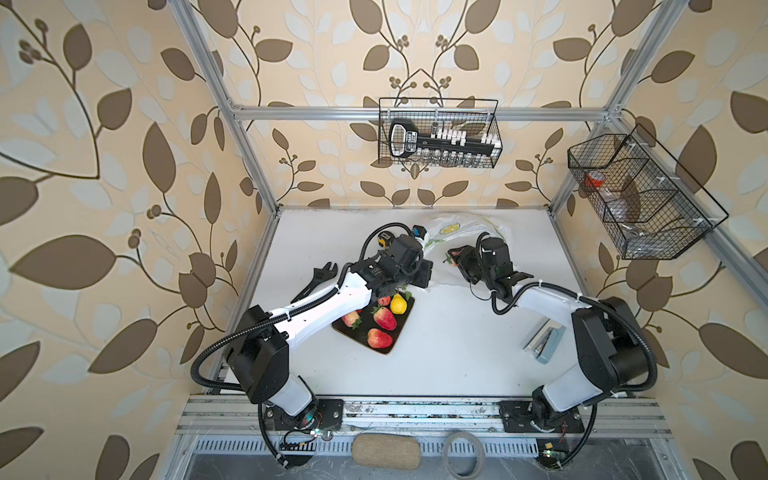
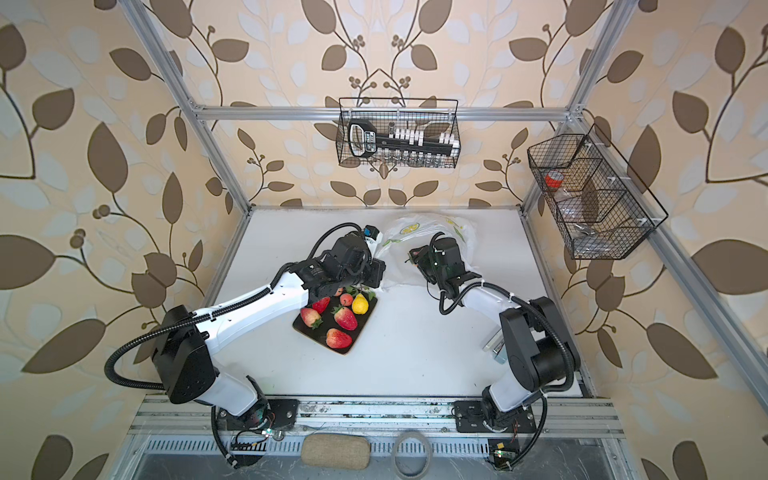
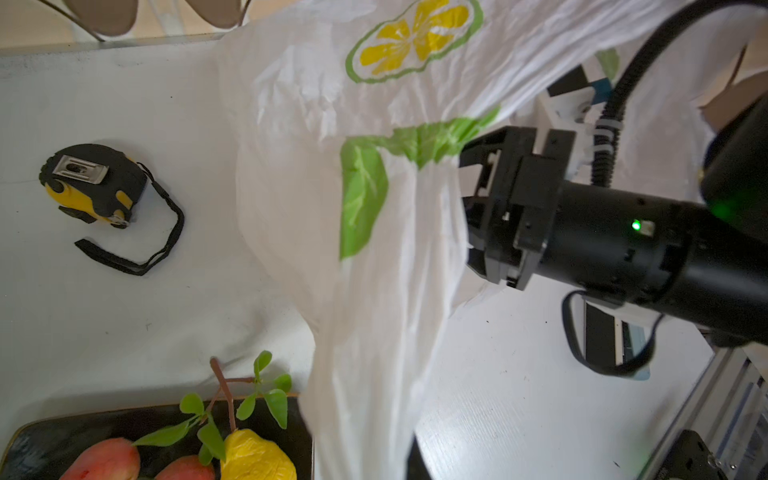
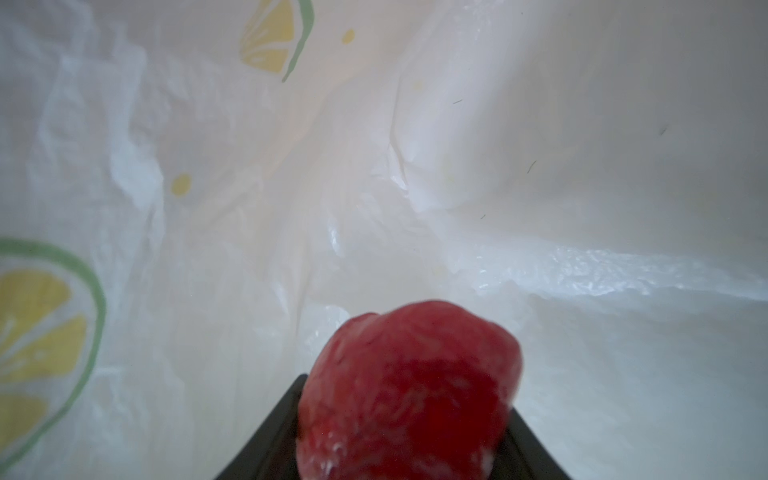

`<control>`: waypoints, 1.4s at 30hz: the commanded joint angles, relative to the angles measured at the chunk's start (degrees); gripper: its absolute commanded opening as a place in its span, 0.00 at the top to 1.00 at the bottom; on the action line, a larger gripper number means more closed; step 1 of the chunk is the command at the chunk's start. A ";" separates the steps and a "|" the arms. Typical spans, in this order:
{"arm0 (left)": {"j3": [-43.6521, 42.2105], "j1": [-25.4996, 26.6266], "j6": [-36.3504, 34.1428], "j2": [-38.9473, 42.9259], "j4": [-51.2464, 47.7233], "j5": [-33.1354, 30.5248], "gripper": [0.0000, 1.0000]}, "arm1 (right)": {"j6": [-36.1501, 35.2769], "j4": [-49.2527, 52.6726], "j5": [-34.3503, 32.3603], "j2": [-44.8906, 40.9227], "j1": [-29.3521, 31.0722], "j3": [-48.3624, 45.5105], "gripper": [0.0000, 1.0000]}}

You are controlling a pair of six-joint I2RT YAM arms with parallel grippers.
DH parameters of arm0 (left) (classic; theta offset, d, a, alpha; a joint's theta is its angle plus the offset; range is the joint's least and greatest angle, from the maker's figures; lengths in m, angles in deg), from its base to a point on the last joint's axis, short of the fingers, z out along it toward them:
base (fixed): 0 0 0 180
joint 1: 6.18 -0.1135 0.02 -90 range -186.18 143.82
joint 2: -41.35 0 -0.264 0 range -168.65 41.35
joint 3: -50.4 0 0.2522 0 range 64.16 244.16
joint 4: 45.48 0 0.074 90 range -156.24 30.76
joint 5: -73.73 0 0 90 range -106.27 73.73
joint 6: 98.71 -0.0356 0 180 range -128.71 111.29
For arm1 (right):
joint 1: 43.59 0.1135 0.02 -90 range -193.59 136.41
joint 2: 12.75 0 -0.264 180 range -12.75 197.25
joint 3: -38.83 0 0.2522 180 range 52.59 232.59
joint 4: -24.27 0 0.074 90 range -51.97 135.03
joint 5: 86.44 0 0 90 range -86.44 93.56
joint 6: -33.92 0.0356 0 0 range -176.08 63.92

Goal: Take the fake fruits out of the plastic bag
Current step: 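Lift the strawberry out of the bag with the right gripper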

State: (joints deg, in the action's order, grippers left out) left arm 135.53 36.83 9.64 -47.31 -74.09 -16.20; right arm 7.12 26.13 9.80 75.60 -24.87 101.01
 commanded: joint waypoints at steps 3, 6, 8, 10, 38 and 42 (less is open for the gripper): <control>2.74 -0.98 0.93 -1.40 2.33 3.44 1.00 | -12.09 4.60 -1.31 -5.09 -0.17 -2.50 0.55; 3.46 -1.17 0.89 -2.51 2.46 3.94 1.00 | -15.39 5.47 -1.07 -7.87 -0.47 -3.62 0.54; 4.08 -1.34 0.83 -3.33 2.55 4.20 1.00 | -16.96 5.93 -0.32 -9.37 -1.04 -4.33 0.54; 4.82 -1.42 0.82 -4.26 2.64 4.39 1.00 | -18.25 6.76 0.53 -11.00 -1.79 -4.98 0.54; 9.78 -1.67 1.75 -11.04 2.62 7.32 1.00 | -43.71 14.99 23.76 -29.72 -3.03 -12.57 0.54; 9.90 -1.69 2.19 -10.12 1.71 6.47 0.80 | -46.92 17.15 25.56 -30.61 -2.99 -12.17 0.54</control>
State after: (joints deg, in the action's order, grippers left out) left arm 143.34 35.73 10.97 -58.68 -72.76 -9.62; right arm -35.00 40.82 32.14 46.10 -27.64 89.41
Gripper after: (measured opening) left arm 0.162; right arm 0.549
